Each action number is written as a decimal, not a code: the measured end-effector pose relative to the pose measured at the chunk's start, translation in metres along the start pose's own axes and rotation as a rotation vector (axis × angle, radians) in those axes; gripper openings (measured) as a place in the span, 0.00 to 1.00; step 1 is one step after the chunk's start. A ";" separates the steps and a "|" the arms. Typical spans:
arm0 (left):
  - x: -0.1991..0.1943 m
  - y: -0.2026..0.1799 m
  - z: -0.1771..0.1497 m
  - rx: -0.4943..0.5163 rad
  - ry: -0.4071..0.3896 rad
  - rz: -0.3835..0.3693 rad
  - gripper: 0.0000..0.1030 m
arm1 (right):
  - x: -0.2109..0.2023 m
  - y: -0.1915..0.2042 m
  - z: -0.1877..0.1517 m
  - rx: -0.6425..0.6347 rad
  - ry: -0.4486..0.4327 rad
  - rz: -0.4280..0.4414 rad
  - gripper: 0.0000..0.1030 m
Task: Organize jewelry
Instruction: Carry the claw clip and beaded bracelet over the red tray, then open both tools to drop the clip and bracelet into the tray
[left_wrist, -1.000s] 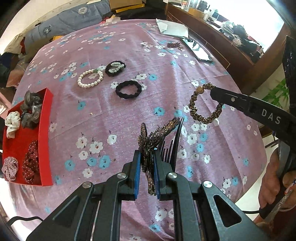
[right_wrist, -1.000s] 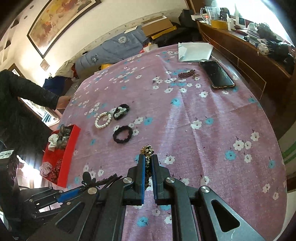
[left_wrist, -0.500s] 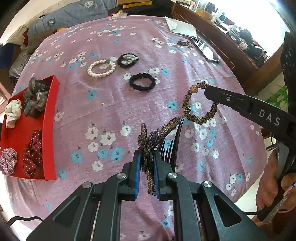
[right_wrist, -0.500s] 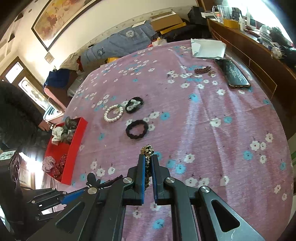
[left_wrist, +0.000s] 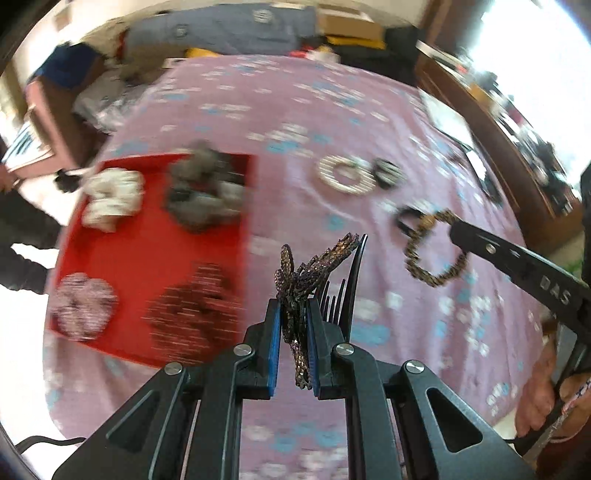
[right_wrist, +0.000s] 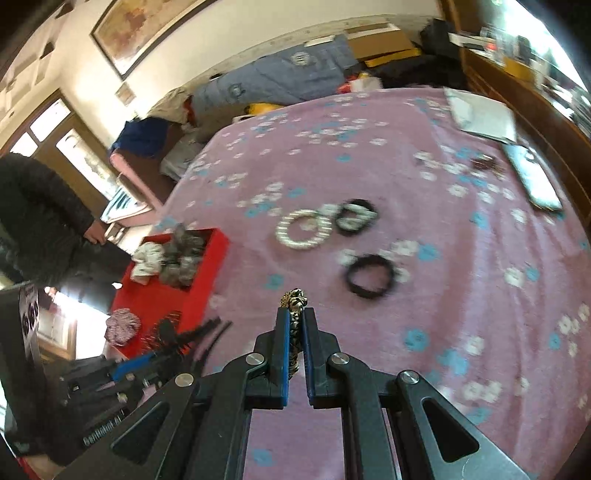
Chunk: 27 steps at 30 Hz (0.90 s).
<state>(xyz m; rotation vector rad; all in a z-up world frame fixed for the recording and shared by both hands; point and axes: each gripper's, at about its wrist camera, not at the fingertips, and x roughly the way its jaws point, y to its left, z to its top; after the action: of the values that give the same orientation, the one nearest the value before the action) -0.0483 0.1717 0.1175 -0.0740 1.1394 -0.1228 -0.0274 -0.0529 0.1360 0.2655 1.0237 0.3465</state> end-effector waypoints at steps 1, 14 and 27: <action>-0.003 0.014 0.002 -0.018 -0.010 0.020 0.12 | 0.006 0.013 0.004 -0.016 0.004 0.019 0.07; 0.022 0.169 0.034 -0.198 -0.016 0.223 0.12 | 0.101 0.140 0.035 -0.096 0.124 0.252 0.08; 0.062 0.208 0.046 -0.217 0.042 0.310 0.11 | 0.196 0.174 -0.001 -0.107 0.310 0.219 0.08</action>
<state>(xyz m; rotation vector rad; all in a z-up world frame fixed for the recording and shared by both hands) 0.0316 0.3696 0.0559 -0.0870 1.1895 0.2762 0.0371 0.1848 0.0472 0.2319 1.2797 0.6536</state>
